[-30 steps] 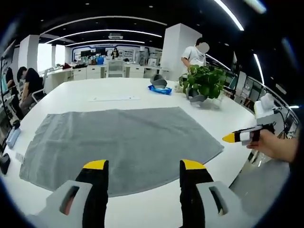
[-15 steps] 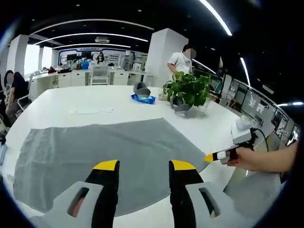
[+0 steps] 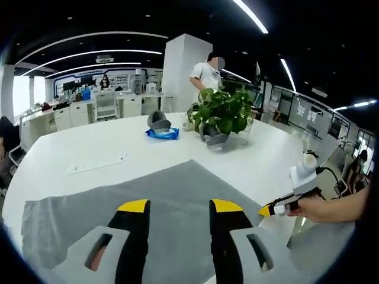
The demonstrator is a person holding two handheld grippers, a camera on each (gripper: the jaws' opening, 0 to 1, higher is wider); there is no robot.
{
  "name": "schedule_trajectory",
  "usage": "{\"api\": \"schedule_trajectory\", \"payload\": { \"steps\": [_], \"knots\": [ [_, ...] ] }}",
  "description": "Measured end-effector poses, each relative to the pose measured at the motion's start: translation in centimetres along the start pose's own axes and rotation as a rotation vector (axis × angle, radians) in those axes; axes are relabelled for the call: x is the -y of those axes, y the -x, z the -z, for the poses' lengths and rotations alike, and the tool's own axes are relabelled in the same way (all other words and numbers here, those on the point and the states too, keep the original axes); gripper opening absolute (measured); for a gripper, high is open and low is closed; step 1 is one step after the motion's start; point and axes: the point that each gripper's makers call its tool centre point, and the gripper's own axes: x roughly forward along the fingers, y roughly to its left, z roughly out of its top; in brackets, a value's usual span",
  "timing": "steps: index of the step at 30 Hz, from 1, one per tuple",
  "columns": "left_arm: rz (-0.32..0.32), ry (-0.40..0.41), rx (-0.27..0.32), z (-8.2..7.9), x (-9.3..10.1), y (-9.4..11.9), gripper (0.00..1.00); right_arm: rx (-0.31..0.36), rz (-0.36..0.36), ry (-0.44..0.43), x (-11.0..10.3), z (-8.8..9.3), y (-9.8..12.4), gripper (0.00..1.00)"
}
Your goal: Fold the towel on the table until its edges align and the towel forms a compact rectangular stack.
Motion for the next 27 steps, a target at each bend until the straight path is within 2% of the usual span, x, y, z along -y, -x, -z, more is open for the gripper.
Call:
{"api": "schedule_trajectory", "payload": {
  "steps": [5,10,15,22,27],
  "knots": [
    [0.019,-0.027,0.01,-2.0,0.5,-2.7,0.41,-0.008,0.039,0.108,0.0,0.1,0.0,0.06],
    [0.031,-0.045,0.027,-3.9,0.7,-5.6,0.41,-0.004,0.033,0.123,-0.2,0.0,-0.1,0.02],
    [0.03,-0.062,0.045,-5.2,0.8,-8.8,0.41,-0.014,0.041,0.191,-0.5,0.1,-0.3,0.0],
    [0.042,-0.057,0.068,-6.4,1.5,-13.9,0.41,-0.024,0.023,0.165,-0.2,0.0,-0.3,0.0],
    [0.048,-0.056,0.076,-6.5,2.2,-17.8,0.41,-0.029,0.024,0.176,-0.3,0.1,-0.4,0.0]
  ]
}}
